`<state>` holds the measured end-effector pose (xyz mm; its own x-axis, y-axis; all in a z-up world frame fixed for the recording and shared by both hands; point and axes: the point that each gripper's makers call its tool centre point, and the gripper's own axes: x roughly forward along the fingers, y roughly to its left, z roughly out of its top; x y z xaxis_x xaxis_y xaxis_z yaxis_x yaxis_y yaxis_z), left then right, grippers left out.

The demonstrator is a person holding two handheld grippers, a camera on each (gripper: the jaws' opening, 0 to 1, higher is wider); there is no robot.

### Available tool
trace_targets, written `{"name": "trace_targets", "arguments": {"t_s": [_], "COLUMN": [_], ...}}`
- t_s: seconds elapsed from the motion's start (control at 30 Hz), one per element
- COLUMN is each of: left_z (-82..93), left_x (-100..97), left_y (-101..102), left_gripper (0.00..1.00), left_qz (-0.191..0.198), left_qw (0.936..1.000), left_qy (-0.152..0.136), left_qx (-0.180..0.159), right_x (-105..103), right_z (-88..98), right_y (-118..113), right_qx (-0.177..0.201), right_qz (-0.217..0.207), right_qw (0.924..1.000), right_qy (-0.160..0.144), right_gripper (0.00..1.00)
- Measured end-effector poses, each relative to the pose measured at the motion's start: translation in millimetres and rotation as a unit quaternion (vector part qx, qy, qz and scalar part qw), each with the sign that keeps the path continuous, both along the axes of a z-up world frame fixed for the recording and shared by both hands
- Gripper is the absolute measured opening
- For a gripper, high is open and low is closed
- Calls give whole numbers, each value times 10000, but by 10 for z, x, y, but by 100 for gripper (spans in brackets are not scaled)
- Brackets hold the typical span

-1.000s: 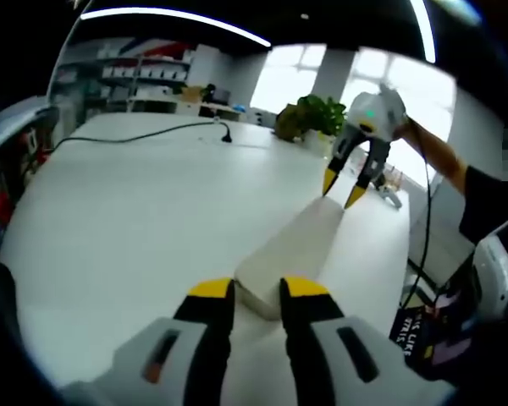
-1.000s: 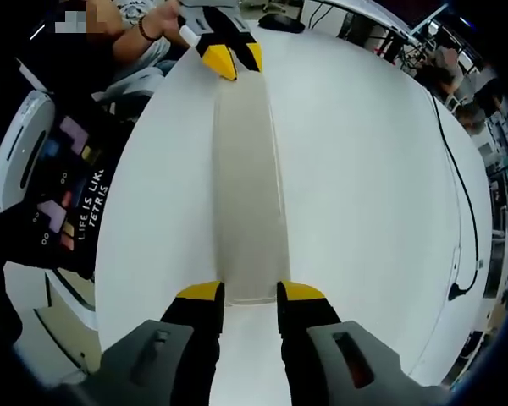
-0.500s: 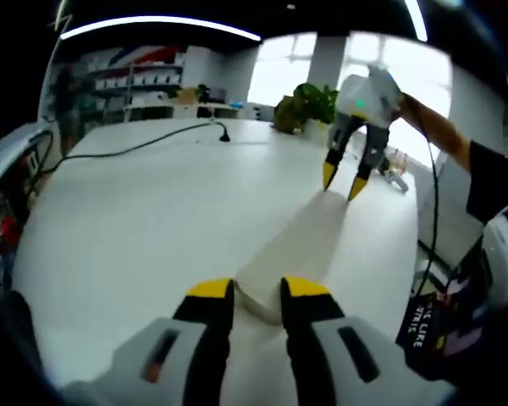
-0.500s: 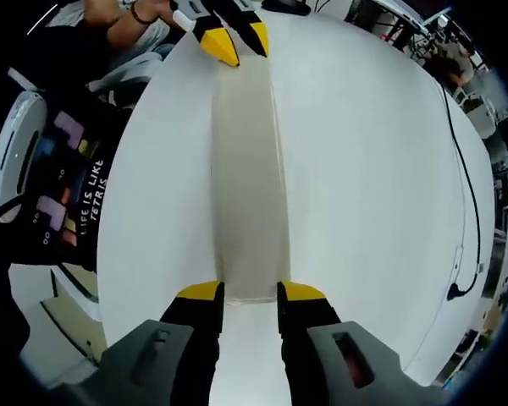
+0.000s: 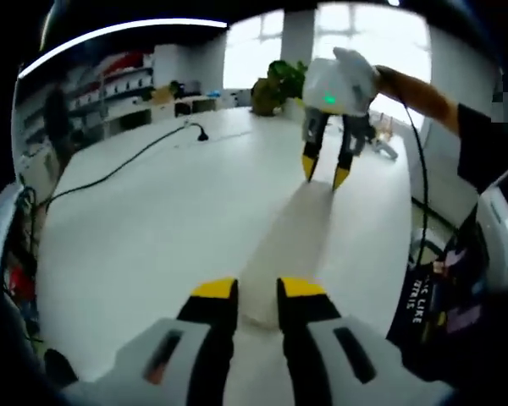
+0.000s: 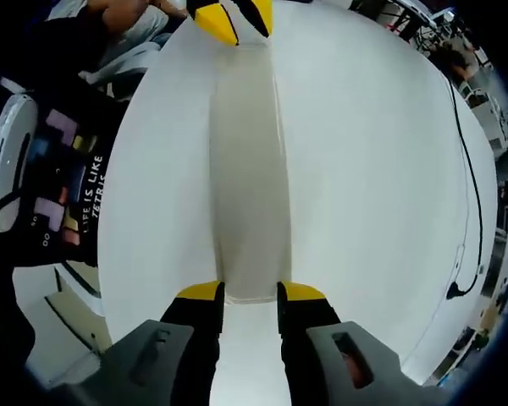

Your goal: Arrange the utensils inside the cutlery case until each visible utensil rests in its matching compartment.

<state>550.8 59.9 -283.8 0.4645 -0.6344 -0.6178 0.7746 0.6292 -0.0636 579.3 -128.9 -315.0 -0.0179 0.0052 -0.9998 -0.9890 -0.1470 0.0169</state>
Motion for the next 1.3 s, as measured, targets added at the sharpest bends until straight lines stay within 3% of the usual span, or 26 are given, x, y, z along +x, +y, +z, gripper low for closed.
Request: {"name": "trace_targets", "arguments": {"t_s": [0.03, 0.17, 0.37, 0.5, 0.73, 0.87, 0.93, 1.07, 1.3], "left_z": [-13, -74, -106, -102, -154, -235, -215, -235, -234], "left_x": [-16, -15, -7, -7, -35, -51, -35, -64, -57], "left_y": [-8, 10, 48, 15, -8, 33, 19, 5, 2], "left_gripper": [19, 19, 17, 17, 18, 20, 21, 19, 20], "left_qz": [-114, -389, -778, -838, -1192, -1390, -1344, -1583, -1656], "left_qw": [9998, 9956, 9848, 9814, 9675, 9540, 9529, 9441, 9337], "left_qy": [39, 100, 167, 299, 513, 757, 853, 944, 1070], "left_qx": [176, 842, 1541, 1700, 2172, 2547, 2580, 2735, 2988], "right_x": [54, -11, -16, -18, -16, -12, -14, -13, -2], "right_z": [-20, 7, 17, 17, 12, 9, 3, 0, -2], "right_y": [11, 9, 15, 15, 15, 13, 13, 14, 8], "right_qx": [45, 27, 49, 21, 17, 41, 48, 20, 92], "right_qz": [115, 38, 50, 91, 101, 76, 96, 98, 48], "right_qw": [9997, 9997, 9997, 9997, 9998, 9998, 9998, 9998, 9999], "right_qy": [-214, -237, -219, -210, -195, -180, -181, -177, -126], "right_gripper": [24, 23, 23, 23, 23, 23, 23, 23, 23]}}
